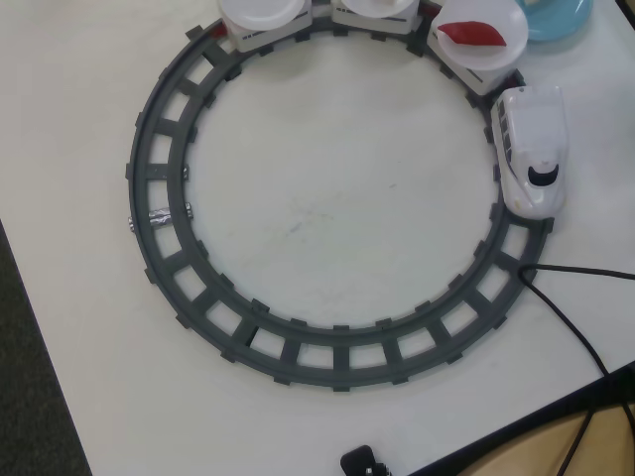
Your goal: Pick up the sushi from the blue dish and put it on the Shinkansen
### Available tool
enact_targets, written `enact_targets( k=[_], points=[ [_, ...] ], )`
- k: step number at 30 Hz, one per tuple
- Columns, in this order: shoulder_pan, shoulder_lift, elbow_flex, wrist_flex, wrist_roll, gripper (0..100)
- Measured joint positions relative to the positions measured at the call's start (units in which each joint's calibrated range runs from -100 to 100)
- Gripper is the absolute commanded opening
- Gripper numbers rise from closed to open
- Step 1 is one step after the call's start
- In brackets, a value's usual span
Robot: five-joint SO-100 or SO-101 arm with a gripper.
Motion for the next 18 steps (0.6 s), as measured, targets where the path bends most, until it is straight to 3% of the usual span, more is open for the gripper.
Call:
enact_targets(
  k=[13,18],
  points=[
    [-0.3,0.6,0.0,0.0,0.0,21],
    [-0.3,8.9,-1.2,-1.7,-0.1,21]
  ],
)
